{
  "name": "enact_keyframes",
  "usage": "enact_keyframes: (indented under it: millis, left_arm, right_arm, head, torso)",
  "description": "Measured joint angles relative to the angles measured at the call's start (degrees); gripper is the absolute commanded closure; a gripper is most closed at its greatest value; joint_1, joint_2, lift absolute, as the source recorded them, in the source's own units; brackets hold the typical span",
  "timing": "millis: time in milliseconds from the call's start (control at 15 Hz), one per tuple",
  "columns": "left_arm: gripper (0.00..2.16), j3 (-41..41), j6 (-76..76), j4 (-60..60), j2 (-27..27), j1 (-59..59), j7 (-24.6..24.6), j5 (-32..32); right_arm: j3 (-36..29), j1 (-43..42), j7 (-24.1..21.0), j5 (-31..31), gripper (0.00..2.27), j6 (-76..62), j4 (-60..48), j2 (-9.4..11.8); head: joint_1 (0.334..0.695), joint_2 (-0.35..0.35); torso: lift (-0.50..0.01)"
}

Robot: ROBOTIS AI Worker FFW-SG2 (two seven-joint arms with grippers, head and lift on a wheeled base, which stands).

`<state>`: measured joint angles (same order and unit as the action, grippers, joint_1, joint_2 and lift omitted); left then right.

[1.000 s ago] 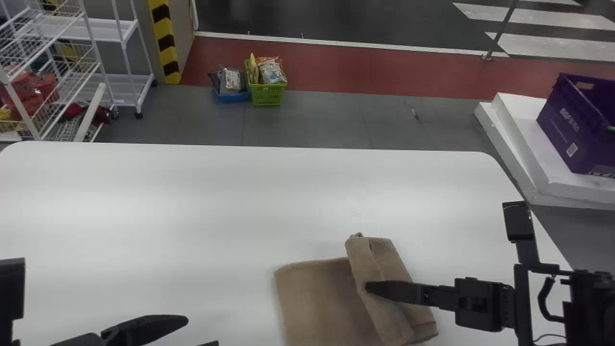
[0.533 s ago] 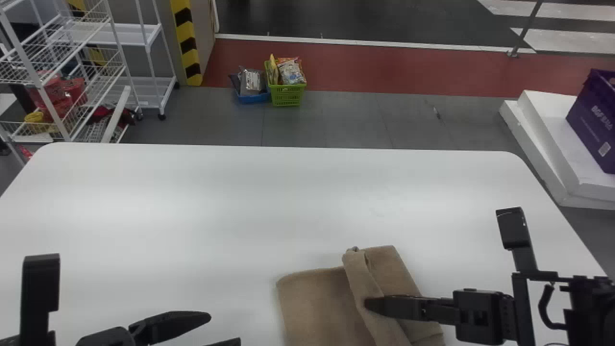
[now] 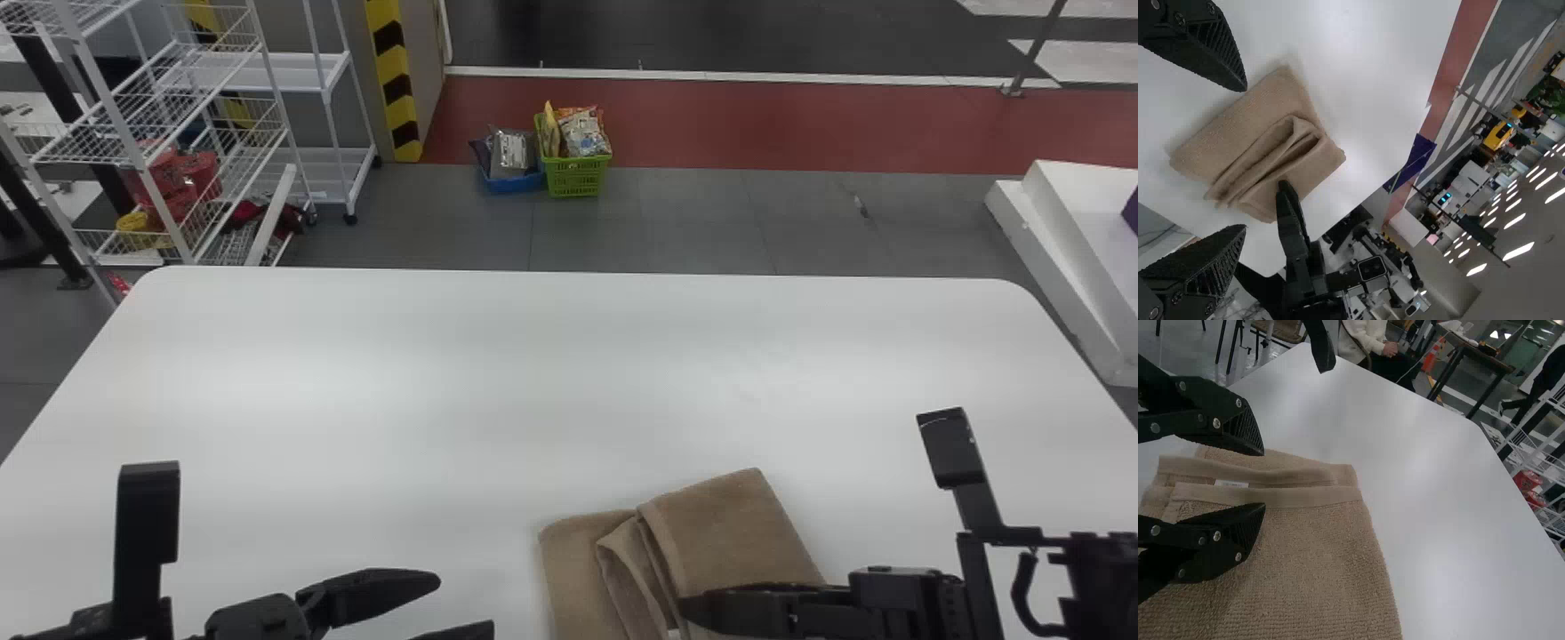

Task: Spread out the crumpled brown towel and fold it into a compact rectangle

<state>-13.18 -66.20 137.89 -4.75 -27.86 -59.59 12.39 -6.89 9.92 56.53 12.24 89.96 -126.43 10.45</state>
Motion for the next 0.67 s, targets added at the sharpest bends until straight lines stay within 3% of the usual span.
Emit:
enact_keyframes:
  millis: [200,333,533,667]
  left_arm:
    - [0.08,0.0,0.0,0.0,0.0,0.0,0.1,0.0]
    - [0.08,0.2,0.0,0.0,0.1,0.0,0.1,0.1]
    - [0.08,0.3,0.0,0.3,0.1,-0.2,0.1,0.0]
    - [0.08,0.1,0.0,0.6,0.1,-0.5,0.0,0.0]
  right_arm:
    - [-2.8,1.0,1.5,3.7,0.16,0.0,0.1,-0.8]
    - [-3.7,1.6,1.3,5.4,0.44,0.0,0.3,-1.9]
    - [-1.6,1.8,1.3,5.8,1.11,0.0,0.6,-3.0]
    - [0.1,1.8,0.8,6.2,1.40,0.0,0.1,-3.5]
  head:
    - [0.695,0.012]
    - [0.695,0.015]
    - [0.695,0.057]
    - [0.695,0.083]
  torso:
    - [-0.127]
    - [-0.127]
    - [-0.127]
    - [-0.127]
